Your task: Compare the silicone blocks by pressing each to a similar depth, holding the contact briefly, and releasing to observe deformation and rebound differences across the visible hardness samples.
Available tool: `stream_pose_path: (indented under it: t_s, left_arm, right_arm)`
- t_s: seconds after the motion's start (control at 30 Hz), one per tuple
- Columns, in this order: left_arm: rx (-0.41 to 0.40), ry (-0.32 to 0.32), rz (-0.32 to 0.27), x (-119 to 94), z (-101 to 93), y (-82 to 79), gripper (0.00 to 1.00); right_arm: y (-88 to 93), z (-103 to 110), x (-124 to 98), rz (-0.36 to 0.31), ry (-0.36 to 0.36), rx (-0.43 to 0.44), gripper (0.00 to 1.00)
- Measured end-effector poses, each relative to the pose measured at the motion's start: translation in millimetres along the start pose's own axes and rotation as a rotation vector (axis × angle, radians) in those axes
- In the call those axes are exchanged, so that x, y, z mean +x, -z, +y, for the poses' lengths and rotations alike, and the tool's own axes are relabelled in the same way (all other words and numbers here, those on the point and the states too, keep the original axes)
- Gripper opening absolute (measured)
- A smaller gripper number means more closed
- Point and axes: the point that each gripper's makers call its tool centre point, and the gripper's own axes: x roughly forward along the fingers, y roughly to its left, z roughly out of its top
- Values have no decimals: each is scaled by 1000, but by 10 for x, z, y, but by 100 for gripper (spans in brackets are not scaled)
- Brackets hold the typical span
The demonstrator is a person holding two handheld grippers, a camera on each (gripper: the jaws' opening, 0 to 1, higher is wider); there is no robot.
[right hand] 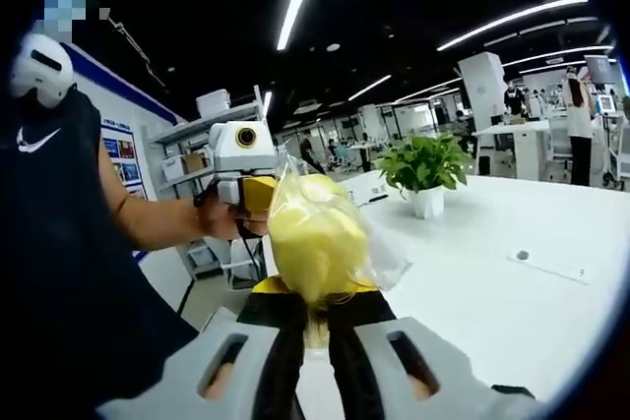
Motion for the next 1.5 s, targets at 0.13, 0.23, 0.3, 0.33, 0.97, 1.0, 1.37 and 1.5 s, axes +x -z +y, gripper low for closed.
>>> stream_pose_path:
  t_s: [0.13, 0.23, 0.3, 0.33, 0.97, 1.0, 1.37, 1.5]
  left_arm:
    - [-8, -2, -9, -20, -9, -57, 0]
    - [-4, 1, -9, -32, -11, -69, 0]
    - [-8, -2, -10, -35, 3, -68, 0]
    - [-15, -2, -10, -33, 3, -66, 0]
    - [-28, -13, -28, -36, -21, -115, 0]
    - [-29, -13, -29, -37, -26, -117, 0]
    - [-40, -30, -48, -89, -30, -170, 0]
    - [-54, -45, -65, -105, 1, -200, 0]
  right_arm:
    - [-52, 12, 28, -37, -7, -20, 6]
    - [-62, 24, 50, -46, -18, 2, 8]
    - [-64, 9, 52, -45, -11, -1, 9]
    - [-68, 11, 53, -47, -10, 3, 11]
    - [-109, -87, 39, -94, 73, 24, 76]
    - [-111, -101, 28, -97, 86, 19, 79]
    - [-209, -195, -88, -154, 181, -74, 97]
    - [-187, -262, -166, -149, 216, -77, 97]
